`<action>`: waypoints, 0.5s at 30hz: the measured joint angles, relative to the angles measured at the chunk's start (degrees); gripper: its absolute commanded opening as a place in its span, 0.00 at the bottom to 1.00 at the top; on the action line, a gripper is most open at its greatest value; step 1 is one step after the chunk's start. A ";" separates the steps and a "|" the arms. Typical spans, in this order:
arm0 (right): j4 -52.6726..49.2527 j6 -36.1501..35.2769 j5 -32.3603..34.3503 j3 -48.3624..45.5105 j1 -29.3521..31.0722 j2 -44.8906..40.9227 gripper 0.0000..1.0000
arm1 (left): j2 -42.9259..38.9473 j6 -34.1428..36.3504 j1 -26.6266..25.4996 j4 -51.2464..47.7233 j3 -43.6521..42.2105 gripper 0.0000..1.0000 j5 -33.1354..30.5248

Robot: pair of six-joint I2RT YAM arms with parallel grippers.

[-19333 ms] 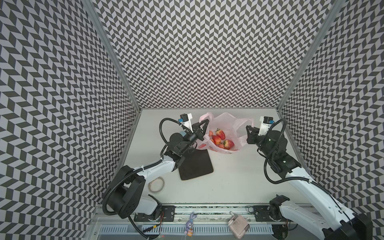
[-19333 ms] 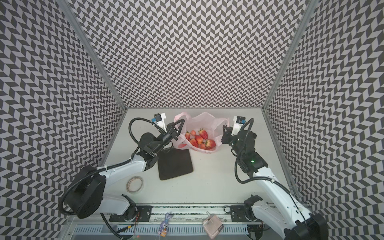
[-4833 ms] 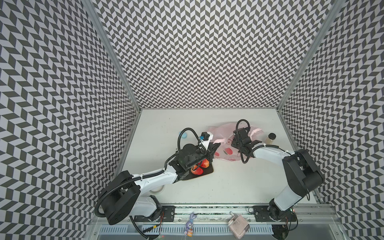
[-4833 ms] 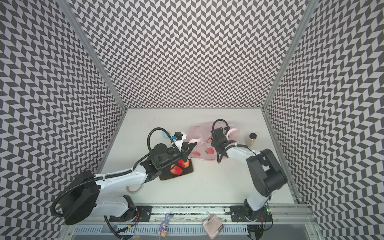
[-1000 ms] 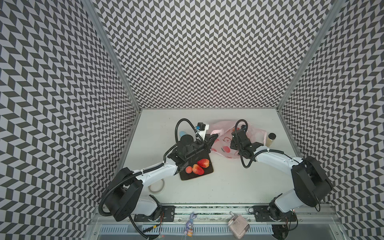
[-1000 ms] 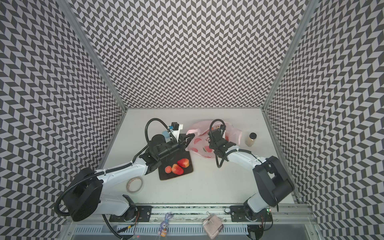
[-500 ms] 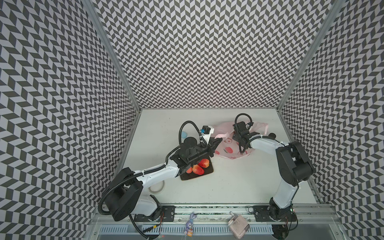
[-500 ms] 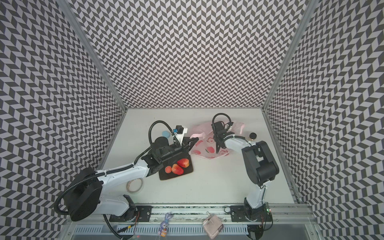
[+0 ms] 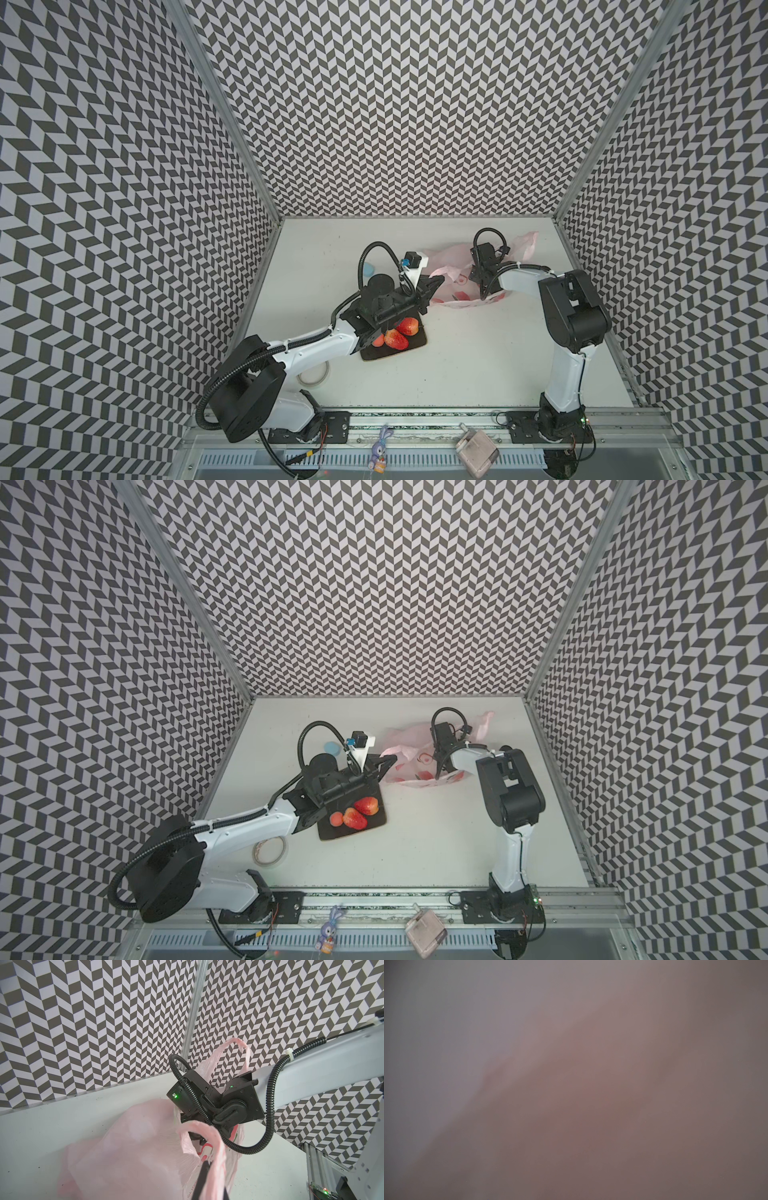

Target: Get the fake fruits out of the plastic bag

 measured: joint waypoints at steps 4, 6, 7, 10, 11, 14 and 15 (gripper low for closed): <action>1.31 -2.80 -1.09 0.07 -0.24 0.13 0.65 | 0.00 0.00 0.00 -0.02 0.00 0.00 0.00; 2.71 -4.57 -1.62 -0.17 -0.31 0.07 0.55 | 0.00 0.00 0.00 -0.02 0.00 0.00 0.00; 3.67 -5.64 -2.27 -0.48 -0.42 -0.24 0.51 | 0.00 0.00 0.00 -0.02 0.00 0.00 0.00; 5.35 -8.24 -3.69 -1.97 -0.46 -2.01 0.44 | 0.00 0.00 0.00 -0.02 0.00 0.00 -0.11; 5.79 -8.85 -4.26 -2.60 -0.46 -2.91 0.43 | 0.00 -0.02 0.00 -0.02 0.00 0.00 -0.26; 7.37 -10.69 -5.51 -4.76 0.02 -6.08 0.43 | 0.00 -0.04 0.00 0.00 0.00 0.00 -0.74; 7.89 -11.21 -6.32 -5.75 0.17 -7.58 0.43 | 0.00 -0.04 0.00 0.00 0.00 0.00 -0.98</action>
